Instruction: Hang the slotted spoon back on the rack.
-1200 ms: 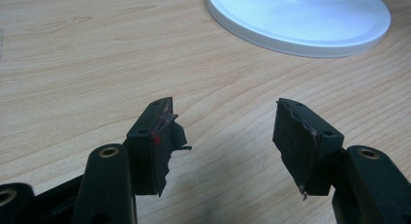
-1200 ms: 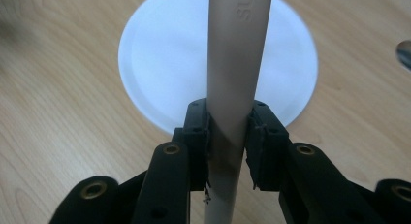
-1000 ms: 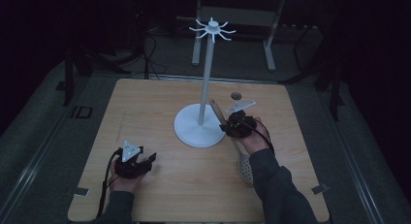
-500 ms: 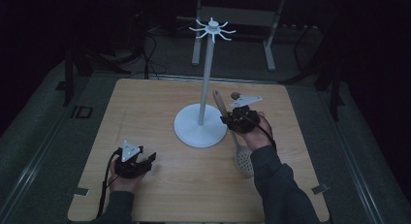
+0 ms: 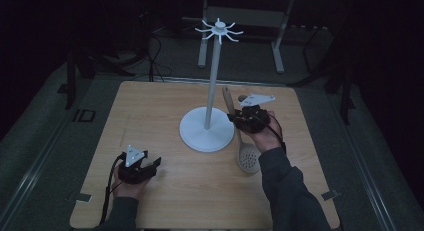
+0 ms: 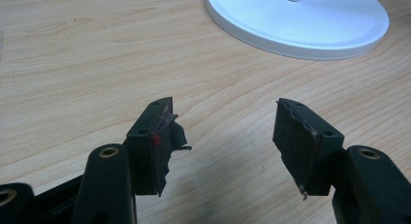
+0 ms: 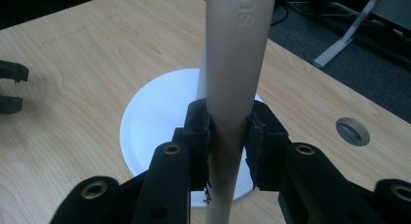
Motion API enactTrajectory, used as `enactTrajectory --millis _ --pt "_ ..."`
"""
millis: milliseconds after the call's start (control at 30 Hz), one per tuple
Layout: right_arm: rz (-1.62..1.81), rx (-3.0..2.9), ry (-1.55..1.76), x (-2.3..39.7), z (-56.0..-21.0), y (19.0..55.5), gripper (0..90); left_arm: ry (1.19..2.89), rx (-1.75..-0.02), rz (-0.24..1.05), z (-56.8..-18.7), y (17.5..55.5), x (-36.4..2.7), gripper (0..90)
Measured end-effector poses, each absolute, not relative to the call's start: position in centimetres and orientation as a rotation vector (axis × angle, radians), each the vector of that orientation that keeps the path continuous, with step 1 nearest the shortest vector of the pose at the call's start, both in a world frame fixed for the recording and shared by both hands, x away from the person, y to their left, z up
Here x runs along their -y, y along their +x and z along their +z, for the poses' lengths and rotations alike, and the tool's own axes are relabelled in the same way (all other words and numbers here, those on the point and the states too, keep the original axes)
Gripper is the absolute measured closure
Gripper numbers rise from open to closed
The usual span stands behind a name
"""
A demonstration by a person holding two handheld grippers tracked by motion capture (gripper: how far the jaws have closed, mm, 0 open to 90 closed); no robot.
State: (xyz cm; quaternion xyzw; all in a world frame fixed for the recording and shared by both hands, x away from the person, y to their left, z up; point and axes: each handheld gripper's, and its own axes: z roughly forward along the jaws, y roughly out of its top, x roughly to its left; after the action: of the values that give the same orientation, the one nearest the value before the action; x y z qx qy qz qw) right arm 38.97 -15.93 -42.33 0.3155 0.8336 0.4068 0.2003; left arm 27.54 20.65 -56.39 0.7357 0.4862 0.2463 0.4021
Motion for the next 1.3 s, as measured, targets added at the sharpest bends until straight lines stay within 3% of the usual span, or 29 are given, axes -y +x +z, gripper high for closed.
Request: enactTrajectory --millis 1300 --pt "1.240 -2.239 0.854 16.1 -39.3 39.1 72.8 1.863 -1.226 0.623 -56.4 27.6 -20.6 40.5"
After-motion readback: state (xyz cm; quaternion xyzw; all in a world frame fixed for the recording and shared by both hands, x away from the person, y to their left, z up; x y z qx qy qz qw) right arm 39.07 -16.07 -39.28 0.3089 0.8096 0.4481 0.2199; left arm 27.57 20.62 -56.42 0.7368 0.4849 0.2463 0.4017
